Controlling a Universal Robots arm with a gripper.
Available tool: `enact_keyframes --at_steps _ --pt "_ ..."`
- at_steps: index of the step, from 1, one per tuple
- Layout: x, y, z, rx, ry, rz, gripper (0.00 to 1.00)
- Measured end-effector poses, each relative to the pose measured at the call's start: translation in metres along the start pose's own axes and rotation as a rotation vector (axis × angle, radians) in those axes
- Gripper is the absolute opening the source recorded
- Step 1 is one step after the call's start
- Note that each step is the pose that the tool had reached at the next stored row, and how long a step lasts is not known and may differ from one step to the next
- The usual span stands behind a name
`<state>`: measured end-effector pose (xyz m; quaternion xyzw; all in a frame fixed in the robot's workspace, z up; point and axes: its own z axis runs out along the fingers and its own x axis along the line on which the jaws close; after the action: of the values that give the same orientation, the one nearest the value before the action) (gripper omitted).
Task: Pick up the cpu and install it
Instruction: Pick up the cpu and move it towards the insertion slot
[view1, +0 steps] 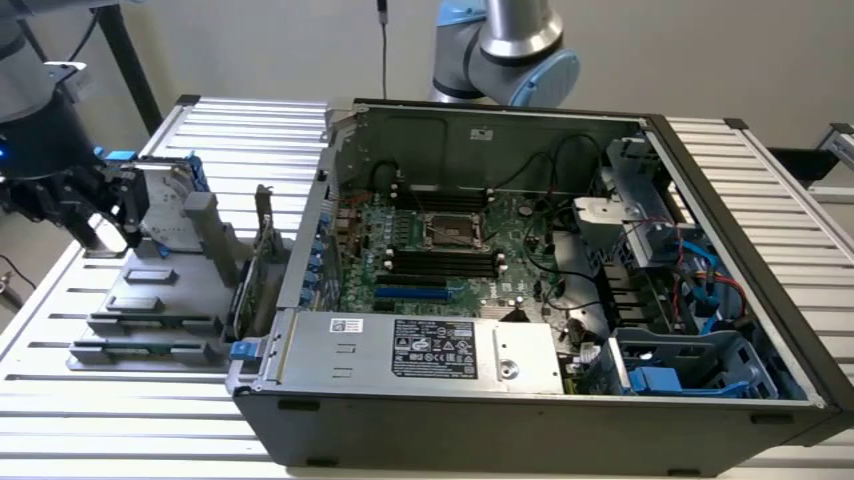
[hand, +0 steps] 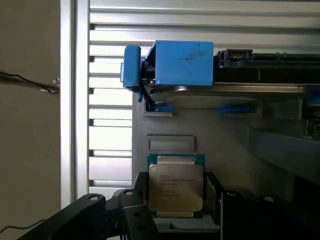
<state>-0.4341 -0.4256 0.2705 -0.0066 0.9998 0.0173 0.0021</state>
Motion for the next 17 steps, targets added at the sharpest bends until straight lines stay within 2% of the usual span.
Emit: enact_keyframes --at_steps 5,17 --pt "-0.01 0.0007 -0.0227 -0.0002 0.0016 -0.001 0.55" --pt "-0.058 0.002 -0.0771 -0.0068 0.0131 -0.01 0.55"
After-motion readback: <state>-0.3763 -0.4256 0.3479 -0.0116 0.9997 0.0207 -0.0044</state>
